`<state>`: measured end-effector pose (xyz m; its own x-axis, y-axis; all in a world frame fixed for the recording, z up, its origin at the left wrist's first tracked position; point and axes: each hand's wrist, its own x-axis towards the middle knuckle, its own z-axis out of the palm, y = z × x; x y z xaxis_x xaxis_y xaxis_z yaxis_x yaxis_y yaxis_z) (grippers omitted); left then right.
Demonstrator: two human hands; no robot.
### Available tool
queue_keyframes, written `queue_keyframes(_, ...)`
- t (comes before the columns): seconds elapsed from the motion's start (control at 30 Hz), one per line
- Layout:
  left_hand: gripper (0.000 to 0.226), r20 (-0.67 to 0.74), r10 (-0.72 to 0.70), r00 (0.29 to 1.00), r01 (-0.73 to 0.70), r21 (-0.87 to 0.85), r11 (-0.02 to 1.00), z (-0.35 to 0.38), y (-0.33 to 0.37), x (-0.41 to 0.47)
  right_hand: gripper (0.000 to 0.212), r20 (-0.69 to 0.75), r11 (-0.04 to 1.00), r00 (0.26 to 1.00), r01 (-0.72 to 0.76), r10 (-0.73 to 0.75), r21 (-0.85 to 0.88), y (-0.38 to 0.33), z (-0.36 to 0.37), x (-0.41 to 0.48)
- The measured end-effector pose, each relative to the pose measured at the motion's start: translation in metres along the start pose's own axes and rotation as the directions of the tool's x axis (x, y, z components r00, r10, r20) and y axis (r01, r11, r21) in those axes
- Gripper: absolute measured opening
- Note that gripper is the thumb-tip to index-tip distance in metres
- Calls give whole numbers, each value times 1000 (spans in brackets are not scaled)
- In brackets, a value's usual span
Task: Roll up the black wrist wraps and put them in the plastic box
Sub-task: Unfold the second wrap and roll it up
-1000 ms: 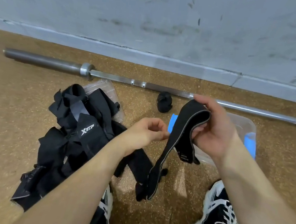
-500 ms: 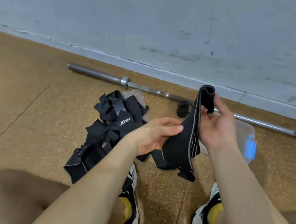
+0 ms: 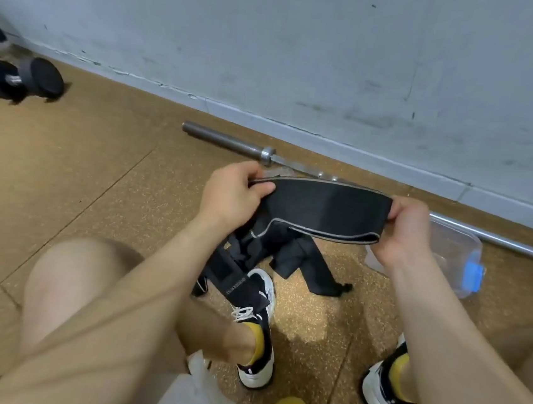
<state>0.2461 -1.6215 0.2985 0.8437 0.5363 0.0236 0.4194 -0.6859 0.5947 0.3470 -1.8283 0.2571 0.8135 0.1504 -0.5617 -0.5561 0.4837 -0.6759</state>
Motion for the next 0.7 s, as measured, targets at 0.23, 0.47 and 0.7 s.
queue_keyframes(0.23, 15, -71, 120, 990, -95, 294, 951, -46, -15, 35, 27, 104, 585, 973, 206, -205, -784, 24, 4, 10)
queue_keyframes(0.47, 5, 235, 166, 958, -233, 299, 925, -93, -41, 85, 14, 219, 329, 972, 235, -84, -915, 52, 21, 44)
queue_keyframes(0.7, 32, -24, 158, 987, -125, 498, 858, -40, -179, 113, 6, 117, 611, 988, 34, 96, -791, 106, 50, 96)
